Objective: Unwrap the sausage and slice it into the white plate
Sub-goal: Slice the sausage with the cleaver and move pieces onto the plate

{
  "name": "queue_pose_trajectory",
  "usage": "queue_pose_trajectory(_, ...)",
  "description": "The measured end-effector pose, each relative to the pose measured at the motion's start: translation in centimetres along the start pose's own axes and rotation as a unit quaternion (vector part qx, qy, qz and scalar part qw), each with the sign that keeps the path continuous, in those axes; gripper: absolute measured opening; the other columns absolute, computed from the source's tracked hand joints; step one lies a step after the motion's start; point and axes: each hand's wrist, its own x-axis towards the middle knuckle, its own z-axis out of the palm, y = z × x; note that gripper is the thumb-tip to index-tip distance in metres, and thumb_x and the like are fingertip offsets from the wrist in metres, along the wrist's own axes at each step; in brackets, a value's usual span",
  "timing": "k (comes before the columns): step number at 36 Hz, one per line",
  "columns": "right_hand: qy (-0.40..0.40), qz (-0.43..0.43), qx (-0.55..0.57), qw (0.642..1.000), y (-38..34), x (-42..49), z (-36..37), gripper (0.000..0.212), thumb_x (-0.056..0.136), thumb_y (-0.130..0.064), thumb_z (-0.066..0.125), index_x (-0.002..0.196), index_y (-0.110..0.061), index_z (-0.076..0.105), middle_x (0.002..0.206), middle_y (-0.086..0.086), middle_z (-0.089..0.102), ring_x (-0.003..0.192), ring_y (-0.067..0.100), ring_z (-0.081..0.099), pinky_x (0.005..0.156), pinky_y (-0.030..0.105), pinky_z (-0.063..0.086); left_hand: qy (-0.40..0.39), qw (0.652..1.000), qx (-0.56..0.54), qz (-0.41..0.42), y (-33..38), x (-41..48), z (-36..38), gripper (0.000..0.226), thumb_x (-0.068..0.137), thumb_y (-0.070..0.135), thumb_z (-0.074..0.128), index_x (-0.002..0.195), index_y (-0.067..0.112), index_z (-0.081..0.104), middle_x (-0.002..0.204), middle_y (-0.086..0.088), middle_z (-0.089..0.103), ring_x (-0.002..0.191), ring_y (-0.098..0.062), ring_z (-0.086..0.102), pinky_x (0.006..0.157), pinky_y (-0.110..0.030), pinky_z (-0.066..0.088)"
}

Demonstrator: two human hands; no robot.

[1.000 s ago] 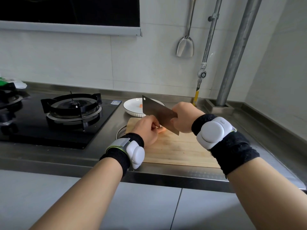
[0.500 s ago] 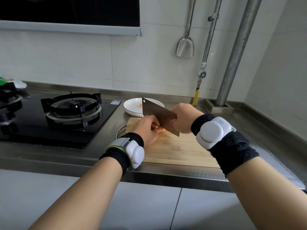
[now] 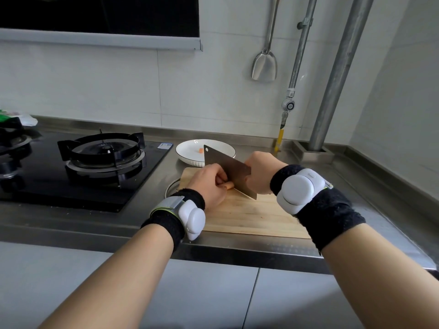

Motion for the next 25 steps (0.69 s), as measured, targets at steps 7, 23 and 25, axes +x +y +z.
queue_pose_trajectory(7,0.005,0.009,0.024,1.0,0.47,-0.16,0.32,0.01,0.086,-0.016,0.051,0.077,-0.016,0.056,0.075,0.002,0.057,0.073,0.027,0.059,0.059,0.026,0.046,-0.004,1.0,-0.008,0.005,-0.03,-0.06,-0.26,0.019,0.08,0.032,0.074,0.085,0.021,0.06,0.087,0.003,0.063,0.078,-0.012,0.058,0.073,-0.027,0.05)
queue_pose_trajectory(23,0.06,0.002,0.025,0.998,0.57,-0.48,-0.31,0.011,0.084,-0.018,0.055,0.083,-0.014,0.065,0.076,0.004,0.063,0.074,0.03,0.064,0.062,0.03,0.053,-0.004,1.0,-0.002,0.006,0.44,-0.53,-0.45,0.016,0.083,0.029,0.071,0.084,0.018,0.06,0.082,0.001,0.062,0.072,-0.011,0.053,0.063,-0.016,0.041)
queue_pose_trajectory(25,0.061,-0.001,0.019,0.998,0.45,-0.48,-0.33,0.012,0.085,-0.018,0.055,0.088,-0.013,0.066,0.078,0.005,0.064,0.075,0.03,0.065,0.064,0.032,0.054,-0.003,1.0,-0.002,0.006,0.45,-0.51,-0.47,0.013,0.084,0.027,0.071,0.084,0.02,0.06,0.082,0.002,0.062,0.074,-0.012,0.054,0.062,-0.014,0.04)
